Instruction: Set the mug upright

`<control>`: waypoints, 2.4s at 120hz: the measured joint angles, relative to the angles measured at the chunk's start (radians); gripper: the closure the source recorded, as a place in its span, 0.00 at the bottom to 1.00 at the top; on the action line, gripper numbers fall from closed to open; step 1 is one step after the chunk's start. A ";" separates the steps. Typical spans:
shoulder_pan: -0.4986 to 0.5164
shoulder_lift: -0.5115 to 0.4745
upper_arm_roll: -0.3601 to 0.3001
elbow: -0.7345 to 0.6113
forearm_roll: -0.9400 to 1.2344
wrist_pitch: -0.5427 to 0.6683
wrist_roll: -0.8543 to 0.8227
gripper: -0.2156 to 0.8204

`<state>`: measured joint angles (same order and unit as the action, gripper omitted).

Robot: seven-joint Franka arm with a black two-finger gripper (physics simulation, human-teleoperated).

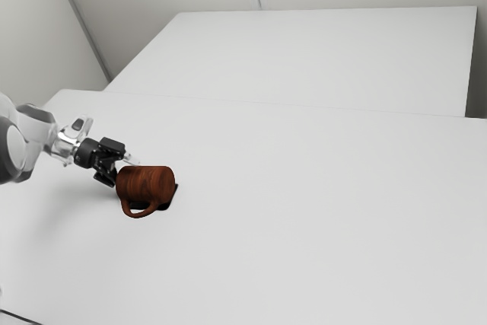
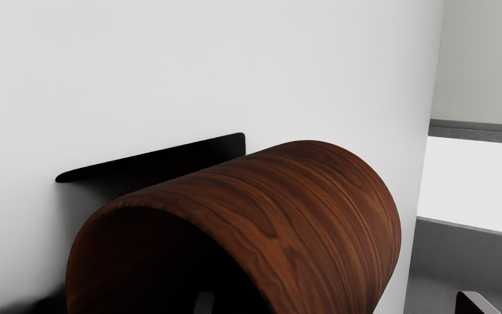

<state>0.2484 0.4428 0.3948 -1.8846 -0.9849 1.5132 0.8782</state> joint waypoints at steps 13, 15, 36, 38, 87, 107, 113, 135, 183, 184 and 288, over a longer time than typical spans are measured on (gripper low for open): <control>0.001 -0.010 0.008 -0.001 -0.011 -0.017 0.014 0.23; 0.001 -0.012 0.009 -0.001 -0.012 -0.019 0.016 0.23; 0.002 -0.021 0.013 -0.002 -0.017 -0.036 0.032 0.34; 0.002 -0.021 0.013 -0.002 -0.017 -0.037 0.033 0.36; 0.001 -0.025 0.012 -0.023 -0.053 -0.051 0.055 0.88; 0.000 -0.025 0.010 -0.037 -0.101 -0.069 0.063 0.93; 0.001 -0.026 0.010 -0.039 -0.113 -0.074 0.066 0.94; 0.000 -0.073 0.004 -0.081 -0.137 -0.085 0.079 0.96; -0.183 -0.319 -0.075 -0.114 0.211 0.282 -0.194 0.97; -0.190 -0.323 -0.075 -0.118 0.220 0.291 -0.204 0.97; -0.476 -0.489 -0.058 -0.344 0.916 0.714 -1.066 0.97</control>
<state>-0.2277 -0.0458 0.3371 -2.2282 -0.0692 2.2269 -0.1873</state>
